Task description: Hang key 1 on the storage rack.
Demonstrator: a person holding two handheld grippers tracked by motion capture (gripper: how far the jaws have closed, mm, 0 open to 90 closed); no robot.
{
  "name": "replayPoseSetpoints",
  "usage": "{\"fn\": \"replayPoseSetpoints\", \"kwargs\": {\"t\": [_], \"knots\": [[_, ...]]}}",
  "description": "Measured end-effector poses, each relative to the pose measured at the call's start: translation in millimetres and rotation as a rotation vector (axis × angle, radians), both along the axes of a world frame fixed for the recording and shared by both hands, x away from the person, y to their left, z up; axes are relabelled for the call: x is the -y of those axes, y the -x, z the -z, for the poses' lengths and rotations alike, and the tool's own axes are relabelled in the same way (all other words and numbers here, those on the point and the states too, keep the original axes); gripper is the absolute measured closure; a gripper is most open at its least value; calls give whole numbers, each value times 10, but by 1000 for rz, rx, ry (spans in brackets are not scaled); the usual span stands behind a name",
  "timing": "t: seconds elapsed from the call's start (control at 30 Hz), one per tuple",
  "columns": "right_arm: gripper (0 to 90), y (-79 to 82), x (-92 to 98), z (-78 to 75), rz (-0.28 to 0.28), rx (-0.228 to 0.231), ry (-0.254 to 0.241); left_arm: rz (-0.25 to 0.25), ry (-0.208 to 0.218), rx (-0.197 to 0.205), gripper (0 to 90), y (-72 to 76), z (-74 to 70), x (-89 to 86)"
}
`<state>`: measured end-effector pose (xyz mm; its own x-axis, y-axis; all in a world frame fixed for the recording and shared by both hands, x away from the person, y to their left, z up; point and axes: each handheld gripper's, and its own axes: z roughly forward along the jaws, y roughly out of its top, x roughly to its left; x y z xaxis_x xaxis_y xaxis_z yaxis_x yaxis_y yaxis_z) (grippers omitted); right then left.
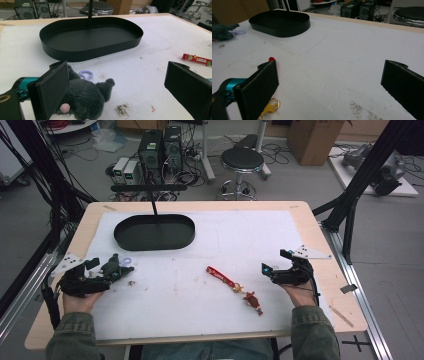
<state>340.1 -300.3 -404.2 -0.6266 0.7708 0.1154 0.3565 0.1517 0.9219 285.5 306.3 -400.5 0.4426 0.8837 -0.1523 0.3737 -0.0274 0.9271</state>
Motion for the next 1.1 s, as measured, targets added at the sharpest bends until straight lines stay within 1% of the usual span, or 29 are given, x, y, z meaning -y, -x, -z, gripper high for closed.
{"fn": "replayPoseSetpoints", "kwargs": {"t": [0.03,0.07,0.13,0.23,0.27,0.3,0.33,0.37,0.5,0.53,0.57,0.6,0.63,0.67,0.73,0.77,0.8,0.83,0.97,1.03,1.1], "knots": [[3,4,-5,-1,1,-9,-2,-2,0,-1,62,-2,0,-5],[3,-4,-4,4,2,-1,4,-3,4,-1,62,-5,1,-5],[3,-10,-12,11,-2,-4,11,-1,9,-2,62,-10,3,-3],[3,-14,-22,17,-3,-3,18,1,5,-2,61,-8,3,-3],[3,-10,-28,18,-3,-15,16,2,4,-2,62,-8,3,-5],[3,-18,-29,23,-1,-10,21,1,2,-1,62,-8,3,-8],[3,-17,-32,24,-2,-18,22,1,3,-1,62,-9,4,-9],[3,-23,-34,28,-5,-10,26,3,-1,-4,62,-11,5,-13],[3,-17,-41,29,-6,-19,32,5,-8,-12,62,-20,13,-5],[3,-29,-39,36,-5,-24,37,8,-42,-33,62,-25,22,5],[3,-36,-39,41,-6,-24,43,8,-42,-33,62,-25,22,5],[3,-37,-45,47,-8,-36,43,15,-77,-59,62,-27,26,16],[3,-39,-48,49,-10,-44,47,22,-96,-70,62,-26,26,21],[3,-43,-52,56,-13,-50,53,23,-105,-79,61,-23,27,29],[3,-49,-61,62,-15,-71,64,29,-111,-89,62,-18,28,36],[3,-51,-67,63,-19,-82,64,31,-109,-93,62,-18,30,40],[3,-57,-74,65,-23,-104,62,34,-115,-97,61,-17,29,40],[3,-59,-78,64,-24,-112,62,33,-119,-101,62,-14,30,45],[3,-57,-105,27,-24,-122,77,35,-125,-118,62,12,40,70],[3,-62,-101,-6,-29,-119,69,35,-127,-123,62,17,41,82],[3,-57,-96,-41,-31,-115,50,36,-132,-128,62,14,45,90]]}}
